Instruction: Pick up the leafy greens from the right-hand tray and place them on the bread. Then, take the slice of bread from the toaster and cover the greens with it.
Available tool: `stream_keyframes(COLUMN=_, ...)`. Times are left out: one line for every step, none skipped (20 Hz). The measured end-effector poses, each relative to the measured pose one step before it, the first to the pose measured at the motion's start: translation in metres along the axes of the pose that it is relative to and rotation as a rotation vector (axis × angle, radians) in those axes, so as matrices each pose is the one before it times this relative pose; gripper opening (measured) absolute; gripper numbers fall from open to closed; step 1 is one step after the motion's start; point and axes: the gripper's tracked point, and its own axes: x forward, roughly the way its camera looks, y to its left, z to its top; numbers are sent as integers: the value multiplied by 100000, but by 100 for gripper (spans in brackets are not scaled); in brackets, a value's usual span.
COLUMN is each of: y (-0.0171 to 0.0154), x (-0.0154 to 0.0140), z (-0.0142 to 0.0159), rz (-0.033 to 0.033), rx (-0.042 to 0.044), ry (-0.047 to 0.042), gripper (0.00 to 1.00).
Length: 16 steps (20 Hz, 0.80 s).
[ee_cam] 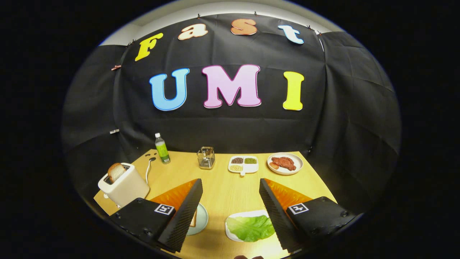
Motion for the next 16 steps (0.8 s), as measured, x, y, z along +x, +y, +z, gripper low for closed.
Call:
stream_keyframes(y=-302, x=251, z=-705, rz=294, rx=121, ry=1970, gripper=99)
stream_keyframes(y=-234, x=285, z=-913, rz=276, rx=-3, ry=2233, gripper=99)
stream_keyframes(y=-210, x=416, z=-1085, rz=688, rx=-135, ry=2897, gripper=99)
stream_keyframes(y=-279, x=345, z=-924, rz=364, rx=-215, ry=2307, gripper=99)
stream_keyframes(y=-307, x=463, z=-957, rz=399, rx=-212, ry=2353, gripper=98)
stream_keyframes(y=-205, x=459, z=-971, rz=688, rx=-168, ry=2410, gripper=99)
stream_keyframes(y=-276, x=393, z=-881, rz=1116, rx=-321, ry=2543, gripper=99)
stream_keyframes(y=-228, x=490, z=-851, rz=1221, rx=-610, ry=2207, gripper=99)
stream_keyframes(y=-304, x=499, z=-928, rz=799, rx=-802, ry=2392, gripper=99)
stream_keyframes(y=-292, x=471, z=-990, rz=792, rx=-599, ry=2482, gripper=99)
stream_keyframes(y=-262, x=404, z=-1071, rz=725, rx=-385, ry=2588, gripper=99)
stream_keyframes(y=-248, x=463, z=-1011, rz=928, rx=-213, ry=2702, gripper=99)
stream_keyframes(y=-99, x=681, z=-1033, rz=1025, rx=-296, ry=2507, gripper=99)
stream_keyframes(y=-250, x=608, z=-911, rz=831, rx=-532, ry=2254, gripper=99)
stream_keyframes(y=-143, x=456, z=-854, rz=625, rx=-899, ry=1806, gripper=99)
stream_keyframes(y=-245, x=620, z=-858, rz=487, rx=-1115, ry=1957, gripper=99)
